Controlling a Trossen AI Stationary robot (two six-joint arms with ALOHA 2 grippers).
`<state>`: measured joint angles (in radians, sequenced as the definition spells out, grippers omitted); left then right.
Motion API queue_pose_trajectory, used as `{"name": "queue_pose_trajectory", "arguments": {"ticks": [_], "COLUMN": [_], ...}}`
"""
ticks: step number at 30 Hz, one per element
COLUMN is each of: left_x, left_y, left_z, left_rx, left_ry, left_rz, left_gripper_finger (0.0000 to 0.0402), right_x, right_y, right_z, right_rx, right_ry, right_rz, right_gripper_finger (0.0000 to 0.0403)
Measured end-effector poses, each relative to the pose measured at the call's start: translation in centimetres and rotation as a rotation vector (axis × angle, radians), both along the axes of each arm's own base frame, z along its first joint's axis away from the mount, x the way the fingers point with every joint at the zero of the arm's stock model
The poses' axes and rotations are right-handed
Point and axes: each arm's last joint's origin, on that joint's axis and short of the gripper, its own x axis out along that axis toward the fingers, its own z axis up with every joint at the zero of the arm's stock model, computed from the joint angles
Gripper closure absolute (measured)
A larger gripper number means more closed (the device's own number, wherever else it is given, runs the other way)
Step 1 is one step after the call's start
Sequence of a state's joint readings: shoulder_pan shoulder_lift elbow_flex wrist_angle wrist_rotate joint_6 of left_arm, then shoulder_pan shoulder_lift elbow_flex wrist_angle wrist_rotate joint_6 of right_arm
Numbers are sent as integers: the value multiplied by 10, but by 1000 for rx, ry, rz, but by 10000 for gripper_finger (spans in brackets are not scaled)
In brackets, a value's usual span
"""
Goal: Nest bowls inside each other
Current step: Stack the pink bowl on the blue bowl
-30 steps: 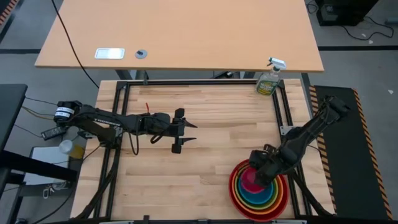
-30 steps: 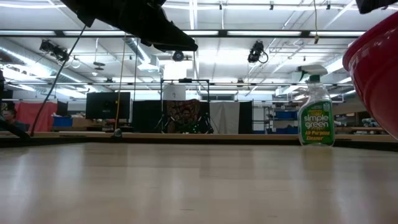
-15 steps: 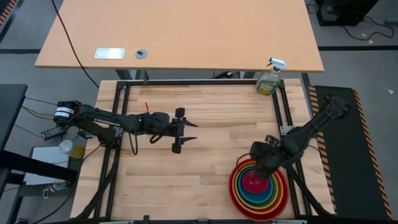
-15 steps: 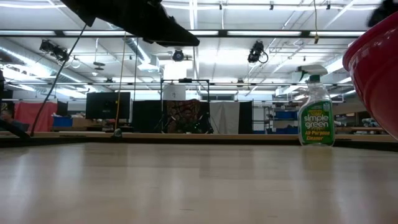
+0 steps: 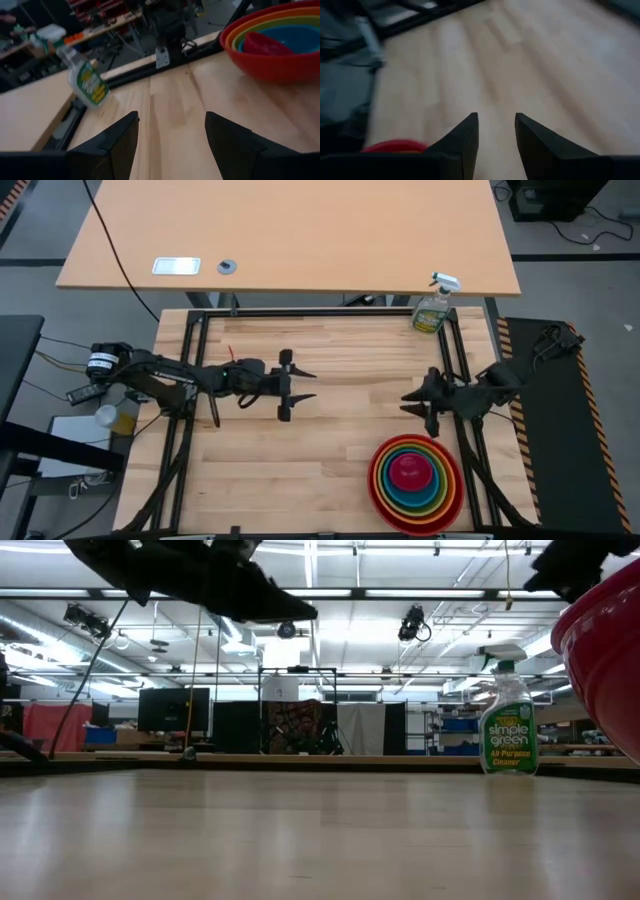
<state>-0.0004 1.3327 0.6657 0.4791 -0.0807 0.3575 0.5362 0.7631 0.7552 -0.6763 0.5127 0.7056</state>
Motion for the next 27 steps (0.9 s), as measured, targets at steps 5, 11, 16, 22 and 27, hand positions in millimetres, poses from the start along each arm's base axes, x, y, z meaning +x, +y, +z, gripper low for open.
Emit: {"name": "queue_pose_trajectory", "arguments": {"ticks": [5,11,16,22,27], "left_x": [-5,-9,-14,-16,-16], "left_y": [5,5,5,5,4], "left_z": [-4,3,4,6,6], "left_rx": [-29,-37,-52,-58,-57], "left_ry": [60,55,77,68,67], "left_rz": [25,29,41,41,39], "left_gripper_finger": [169,169,169,169,169], "right_x": [-3,24,42,60,74], "right_y": [4,37,63,93,115], "right_z": [-16,-25,-23,-13,-30], "right_rx": [254,228,187,35,-67], "right_ry": [129,375,635,830,941], "right_rz": [72,150,145,78,57], "right_gripper_finger": [270,282,291,311,320]}}
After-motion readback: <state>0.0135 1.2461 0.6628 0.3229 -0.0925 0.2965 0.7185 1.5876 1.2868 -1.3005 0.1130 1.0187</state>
